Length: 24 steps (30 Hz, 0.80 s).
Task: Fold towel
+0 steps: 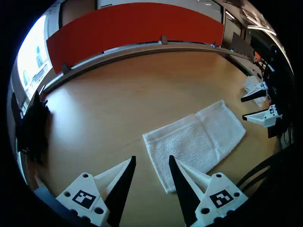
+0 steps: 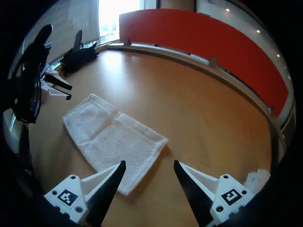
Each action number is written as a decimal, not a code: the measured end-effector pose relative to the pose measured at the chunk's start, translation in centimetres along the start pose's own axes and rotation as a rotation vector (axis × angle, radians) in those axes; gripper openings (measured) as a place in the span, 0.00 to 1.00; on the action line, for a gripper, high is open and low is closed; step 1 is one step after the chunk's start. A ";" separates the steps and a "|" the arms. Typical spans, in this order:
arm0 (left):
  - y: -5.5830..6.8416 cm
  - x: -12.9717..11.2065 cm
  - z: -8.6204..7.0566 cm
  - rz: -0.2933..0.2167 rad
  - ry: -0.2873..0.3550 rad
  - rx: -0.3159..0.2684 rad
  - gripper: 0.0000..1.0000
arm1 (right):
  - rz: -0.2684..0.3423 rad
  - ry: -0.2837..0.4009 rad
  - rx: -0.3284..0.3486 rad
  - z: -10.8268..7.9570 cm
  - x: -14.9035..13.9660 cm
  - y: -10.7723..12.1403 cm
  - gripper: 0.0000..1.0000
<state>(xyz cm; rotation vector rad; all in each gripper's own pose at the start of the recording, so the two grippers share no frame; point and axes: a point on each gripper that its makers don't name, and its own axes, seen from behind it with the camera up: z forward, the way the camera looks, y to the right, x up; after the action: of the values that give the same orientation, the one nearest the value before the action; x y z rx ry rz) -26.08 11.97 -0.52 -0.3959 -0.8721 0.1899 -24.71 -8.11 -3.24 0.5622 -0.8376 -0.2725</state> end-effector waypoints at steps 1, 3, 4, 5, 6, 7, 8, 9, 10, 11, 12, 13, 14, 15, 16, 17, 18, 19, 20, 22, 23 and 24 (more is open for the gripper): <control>0.2 -0.2 -0.1 -0.005 -0.001 -0.005 0.63 | 0.001 0.000 0.001 -0.1 -0.2 -0.1 0.98; 0.5 -0.5 -0.3 -0.013 -0.003 -0.013 0.63 | 0.003 -0.002 0.002 -0.3 -0.5 -0.4 0.98; 0.6 -0.6 -0.4 -0.015 -0.004 -0.016 0.63 | 0.004 -0.003 0.001 -0.4 -0.6 -0.5 0.98; 0.7 -0.8 -0.5 -0.017 -0.005 -0.019 0.63 | 0.005 -0.005 0.001 -0.5 -0.8 -0.5 0.98; 0.8 -0.9 -0.6 -0.016 -0.005 -0.021 0.63 | 0.006 -0.005 0.001 -0.5 -0.9 -0.6 0.98; 0.9 -1.0 -0.8 -0.014 -0.006 -0.022 0.63 | 0.006 -0.006 0.001 -0.6 -1.0 -0.7 0.98; 1.0 -1.1 -0.9 -0.013 -0.006 -0.023 0.63 | 0.006 -0.006 0.001 -0.6 -1.1 -0.8 0.98; 1.1 -1.2 -1.0 -0.010 -0.005 -0.024 0.63 | 0.007 -0.007 0.001 -0.7 -1.2 -0.8 0.98; 1.1 -1.3 -1.1 -0.005 -0.004 -0.027 0.63 | 0.008 -0.007 0.001 -0.7 -1.3 -0.9 0.98; 1.2 -1.4 -1.3 -0.002 -0.003 -0.029 0.63 | 0.009 -0.007 0.000 -0.7 -1.4 -0.9 0.98; 1.3 -1.4 -1.4 0.001 -0.002 -0.030 0.63 | 0.010 -0.007 0.001 -0.8 -1.5 -1.0 0.98; 1.3 -1.5 -1.5 0.003 -0.001 -0.030 0.63 | 0.011 -0.007 0.001 -0.8 -1.5 -1.1 0.98; 1.3 -1.6 -1.6 0.005 -0.001 -0.030 0.63 | 0.012 -0.007 0.002 -0.8 -1.6 -1.1 0.98; 1.4 -1.6 -1.7 0.005 -0.001 -0.030 0.63 | 0.012 -0.007 0.002 -0.8 -1.6 -1.2 0.98; 1.4 -1.7 -1.9 0.003 -0.003 -0.031 0.63 | 0.012 -0.007 0.003 -0.8 -1.6 -1.2 0.98; 1.4 -1.8 -2.0 0.002 -0.005 -0.032 0.63 | 0.012 -0.007 0.003 -0.8 -1.7 -1.3 0.98; 1.5 -1.9 -2.1 -0.001 -0.005 -0.033 0.63 | 0.012 -0.007 0.004 -0.8 -1.7 -1.3 0.98; 1.6 -2.0 -2.3 -0.005 -0.005 -0.036 0.63 | 0.012 -0.007 0.005 -0.8 -1.7 -1.4 0.98; 1.6 -2.0 -2.4 -0.009 -0.004 -0.038 0.62 | 0.012 -0.008 0.006 -0.8 -1.8 -1.4 0.98; 1.8 -2.2 -2.7 -0.017 0.000 -0.041 0.61 | 0.009 -0.009 0.008 -0.8 -1.9 -1.5 0.98; 1.9 -2.3 -2.8 -0.022 0.002 -0.042 0.61 | 0.007 -0.010 0.008 -0.8 -2.0 -1.6 0.98; 1.9 -2.3 -2.9 -0.026 0.004 -0.041 0.60 | 0.006 -0.011 0.009 -0.8 -2.0 -1.6 0.98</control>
<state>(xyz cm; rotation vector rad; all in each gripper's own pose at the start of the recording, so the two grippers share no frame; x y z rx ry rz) -25.30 12.17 -4.62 -0.4228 -0.8777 0.1476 -25.44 -8.30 -5.84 0.5674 -0.8517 -0.2670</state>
